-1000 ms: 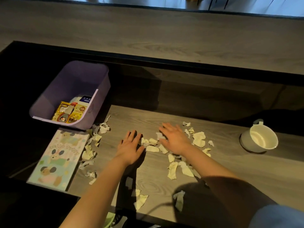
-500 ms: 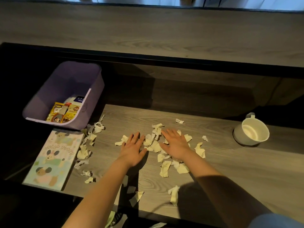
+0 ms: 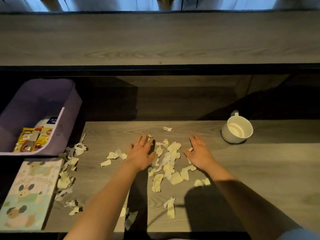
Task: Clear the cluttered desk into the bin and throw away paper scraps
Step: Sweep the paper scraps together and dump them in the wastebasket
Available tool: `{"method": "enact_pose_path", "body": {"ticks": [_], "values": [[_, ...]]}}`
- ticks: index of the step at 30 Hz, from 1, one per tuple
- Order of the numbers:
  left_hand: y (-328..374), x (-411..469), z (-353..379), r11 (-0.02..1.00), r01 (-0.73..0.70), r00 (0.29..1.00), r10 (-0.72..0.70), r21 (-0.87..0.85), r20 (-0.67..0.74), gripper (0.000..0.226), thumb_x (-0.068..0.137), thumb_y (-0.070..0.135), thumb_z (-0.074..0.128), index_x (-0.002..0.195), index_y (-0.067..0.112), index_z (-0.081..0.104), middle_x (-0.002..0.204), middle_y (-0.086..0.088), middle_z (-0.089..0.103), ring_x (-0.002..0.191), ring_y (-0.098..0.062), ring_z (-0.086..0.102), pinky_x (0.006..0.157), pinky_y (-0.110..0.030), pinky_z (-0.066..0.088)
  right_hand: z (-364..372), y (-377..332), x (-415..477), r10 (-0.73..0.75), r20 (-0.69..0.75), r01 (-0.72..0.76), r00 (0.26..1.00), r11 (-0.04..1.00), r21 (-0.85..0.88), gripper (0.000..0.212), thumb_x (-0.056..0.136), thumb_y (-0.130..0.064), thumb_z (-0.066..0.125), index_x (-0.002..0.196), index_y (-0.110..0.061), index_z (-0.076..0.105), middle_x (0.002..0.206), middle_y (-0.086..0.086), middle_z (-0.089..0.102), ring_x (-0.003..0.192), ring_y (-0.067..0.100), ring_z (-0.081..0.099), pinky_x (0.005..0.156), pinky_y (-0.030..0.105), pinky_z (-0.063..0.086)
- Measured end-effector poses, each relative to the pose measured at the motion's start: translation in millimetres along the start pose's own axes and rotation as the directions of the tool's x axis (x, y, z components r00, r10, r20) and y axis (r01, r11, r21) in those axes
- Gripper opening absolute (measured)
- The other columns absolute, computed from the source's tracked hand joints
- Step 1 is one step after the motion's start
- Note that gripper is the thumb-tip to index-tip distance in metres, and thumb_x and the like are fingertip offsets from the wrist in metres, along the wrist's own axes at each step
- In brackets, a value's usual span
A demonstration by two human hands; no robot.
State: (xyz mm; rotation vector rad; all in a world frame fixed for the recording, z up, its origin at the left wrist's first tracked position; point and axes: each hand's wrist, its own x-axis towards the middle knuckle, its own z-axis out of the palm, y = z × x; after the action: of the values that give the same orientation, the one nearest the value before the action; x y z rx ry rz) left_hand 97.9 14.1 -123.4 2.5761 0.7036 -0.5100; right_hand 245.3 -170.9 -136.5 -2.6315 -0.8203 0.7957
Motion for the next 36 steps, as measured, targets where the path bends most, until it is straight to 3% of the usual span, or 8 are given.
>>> {"method": "enact_pose_path", "body": {"ticks": [6, 9, 14, 19, 26, 32, 36], "values": [[2, 7, 8, 1.0, 0.01, 0.999, -0.011, 0.029, 0.037, 0.062, 0.096, 0.048, 0.031, 0.149, 0.028, 0.006, 0.159, 0.001, -0.006, 0.146, -0.02, -0.01, 0.117, -0.049, 0.002, 10, -27, -11, -0.182, 0.099, 0.174, 0.978, 0.981, 0.086, 0.066, 0.096, -0.039, 0.044, 0.151, -0.026, 0.01, 0.159, -0.006, 0.006, 0.146, 0.014, 0.004, 0.117, 0.031, 0.009], [0, 6, 4, 1.0, 0.009, 1.0, -0.009, 0.008, -0.002, 0.061, 0.097, 0.045, 0.033, 0.149, 0.026, 0.01, 0.159, 0.001, 0.0, 0.146, -0.021, -0.004, 0.118, -0.047, 0.006, 5, -38, -1, -0.209, 0.034, 0.203, 0.977, 0.971, 0.127, 0.063, 0.096, -0.033, 0.046, 0.15, -0.026, 0.014, 0.158, -0.004, 0.014, 0.145, 0.016, 0.014, 0.115, 0.03, 0.016], [-6, 6, -2, 1.0, 0.022, 0.992, -0.023, -0.004, -0.121, 0.056, 0.096, 0.041, 0.036, 0.147, 0.026, 0.018, 0.158, 0.001, 0.009, 0.146, -0.021, 0.004, 0.117, -0.043, 0.012, -14, -52, 32, -0.205, 0.027, 0.204, 0.978, 0.979, 0.026, 0.066, 0.096, -0.037, 0.044, 0.151, -0.026, 0.009, 0.159, -0.004, 0.006, 0.147, 0.016, 0.007, 0.118, 0.036, 0.014], [-14, 9, 0, 0.998, 0.064, 0.998, -0.065, -0.026, -0.022, 0.059, 0.097, 0.044, 0.032, 0.149, 0.026, 0.009, 0.159, 0.003, -0.006, 0.146, -0.019, -0.006, 0.119, -0.047, 0.008, -18, -79, 63, -0.212, 0.163, 0.226, 0.964, 0.971, -0.073, 0.067, 0.097, -0.04, 0.041, 0.15, -0.031, 0.002, 0.16, -0.004, -0.003, 0.147, 0.017, -0.002, 0.118, 0.04, 0.008], [-27, 7, 5, 0.997, 0.071, 0.997, -0.071, 0.023, -0.015, 0.058, 0.098, 0.042, 0.03, 0.149, 0.023, 0.009, 0.159, 0.002, -0.002, 0.146, -0.019, -0.006, 0.118, -0.044, 0.007, 0, -94, 63, -0.332, 0.324, 0.39, 0.886, 0.911, -0.134, 0.062, 0.098, -0.039, 0.037, 0.15, -0.028, 0.006, 0.16, -0.004, -0.001, 0.147, 0.016, -0.002, 0.119, 0.041, 0.004], [-34, -9, 7, 0.998, 0.07, 0.997, -0.069, 0.01, -0.019, 0.055, 0.099, 0.04, 0.029, 0.149, 0.023, 0.015, 0.159, 0.002, 0.001, 0.146, -0.019, -0.004, 0.117, -0.046, 0.008, 18, -88, 35, -0.414, 0.343, 0.465, 0.844, 0.882, -0.081, 0.056, 0.099, -0.035, 0.035, 0.15, -0.029, 0.012, 0.16, -0.005, 0.005, 0.147, 0.014, 0.003, 0.118, 0.035, 0.003], [-44, -27, 6, 0.996, 0.085, 0.991, -0.087, -0.018, -0.101, 0.055, 0.099, 0.04, 0.03, 0.149, 0.026, 0.014, 0.159, 0.002, 0.002, 0.146, -0.017, -0.004, 0.118, -0.044, 0.005, 18, -90, 20, -0.419, 0.289, 0.457, 0.861, 0.886, -0.075, 0.058, 0.098, -0.037, 0.036, 0.151, -0.027, 0.012, 0.16, -0.005, 0.006, 0.147, 0.014, 0.003, 0.12, 0.039, 0.006]]}}
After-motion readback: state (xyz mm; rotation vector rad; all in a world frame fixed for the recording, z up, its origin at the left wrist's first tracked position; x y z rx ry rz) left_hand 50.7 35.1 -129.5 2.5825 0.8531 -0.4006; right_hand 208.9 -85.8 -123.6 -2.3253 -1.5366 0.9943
